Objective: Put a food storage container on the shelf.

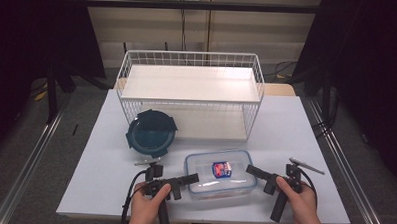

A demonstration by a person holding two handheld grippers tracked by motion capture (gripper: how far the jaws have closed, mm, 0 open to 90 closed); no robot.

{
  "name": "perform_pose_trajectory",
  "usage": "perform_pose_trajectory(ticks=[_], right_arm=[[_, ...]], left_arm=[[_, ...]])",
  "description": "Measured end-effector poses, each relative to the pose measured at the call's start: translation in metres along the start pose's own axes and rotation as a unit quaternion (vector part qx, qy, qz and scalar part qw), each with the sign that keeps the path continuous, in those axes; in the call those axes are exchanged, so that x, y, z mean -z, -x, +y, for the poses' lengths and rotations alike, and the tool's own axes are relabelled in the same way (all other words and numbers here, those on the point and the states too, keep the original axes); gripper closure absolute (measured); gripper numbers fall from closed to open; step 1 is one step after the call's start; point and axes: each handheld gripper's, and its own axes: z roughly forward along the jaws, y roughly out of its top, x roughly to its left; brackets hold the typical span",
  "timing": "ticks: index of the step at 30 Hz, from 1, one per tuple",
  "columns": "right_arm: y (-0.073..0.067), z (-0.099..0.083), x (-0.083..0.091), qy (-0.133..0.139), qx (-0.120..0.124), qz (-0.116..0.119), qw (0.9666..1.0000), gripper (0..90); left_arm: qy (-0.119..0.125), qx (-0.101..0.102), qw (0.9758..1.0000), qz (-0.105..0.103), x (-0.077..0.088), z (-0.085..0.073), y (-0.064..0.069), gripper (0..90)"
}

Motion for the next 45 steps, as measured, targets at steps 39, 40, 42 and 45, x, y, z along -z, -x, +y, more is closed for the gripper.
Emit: perform_pose_trajectory(ticks=[39, 40, 42, 45], right_arm=[[-0.009, 0.003, 0.002, 0.089, -0.038, 0.029, 0.9949, 58.9], [-0.011, 0.003, 0.003, 0.092, -0.050, 0.039, 0.9937, 59.7], [-0.014, 0.004, 0.003, 0.095, -0.043, 0.043, 0.9936, 59.7], [-0.015, 0.005, 0.003, 0.096, -0.042, 0.043, 0.9935, 59.7]], left_arm=[[0.041, 0.025, 0.9988, -0.006, 0.005, 0.009, 0.005, 51.5], [0.037, 0.024, 0.9990, -0.008, 0.005, 0.010, 0.005, 51.5], [0.042, 0.025, 0.9988, -0.009, 0.006, 0.011, 0.006, 51.5], [0.046, 0.014, 0.9988, -0.007, 0.007, 0.013, 0.007, 51.5]])
